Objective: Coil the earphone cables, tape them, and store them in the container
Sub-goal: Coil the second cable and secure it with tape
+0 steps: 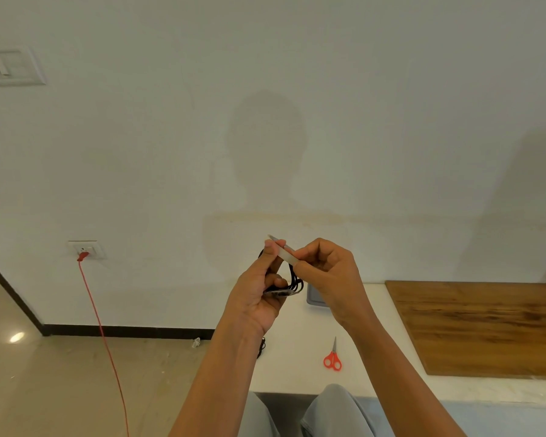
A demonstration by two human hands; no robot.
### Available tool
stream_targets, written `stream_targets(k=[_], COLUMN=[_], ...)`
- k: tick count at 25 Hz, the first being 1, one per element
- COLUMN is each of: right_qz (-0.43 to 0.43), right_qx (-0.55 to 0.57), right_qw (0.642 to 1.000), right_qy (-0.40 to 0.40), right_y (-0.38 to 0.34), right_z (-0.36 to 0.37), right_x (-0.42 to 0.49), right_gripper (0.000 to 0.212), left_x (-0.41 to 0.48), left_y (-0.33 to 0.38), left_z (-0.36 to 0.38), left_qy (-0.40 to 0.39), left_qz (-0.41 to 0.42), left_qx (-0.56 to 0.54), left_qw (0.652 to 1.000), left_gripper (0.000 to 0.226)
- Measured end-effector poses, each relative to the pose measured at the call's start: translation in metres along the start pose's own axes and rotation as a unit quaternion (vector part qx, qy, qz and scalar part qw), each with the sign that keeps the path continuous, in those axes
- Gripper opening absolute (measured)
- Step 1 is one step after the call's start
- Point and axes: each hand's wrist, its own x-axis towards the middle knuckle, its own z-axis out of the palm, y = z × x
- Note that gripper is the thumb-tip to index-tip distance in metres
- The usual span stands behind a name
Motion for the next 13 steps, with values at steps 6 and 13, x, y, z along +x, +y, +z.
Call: stream_targets(k=[6, 13], right_qz=[0.039, 0.138], right_qx=[0.059, 0.234], right_qw=[0.996, 0.95], right_qy=[0.045, 0.155], right_y=[-0.002, -0.003], right_z=[0.005, 0.008], right_x=[0.0, -0.001], right_gripper=[0.002, 0.013], left_x=[0.003, 0.008], left_y=[0.0, -0.015], left_z=[-0.001, -0.019], left_qy=[-0.004, 0.043], left_qz=[0.043, 0.244], left_qx=[0.065, 0.379], left_qw=[0.997, 0.892], left_gripper=[0.025, 0.028])
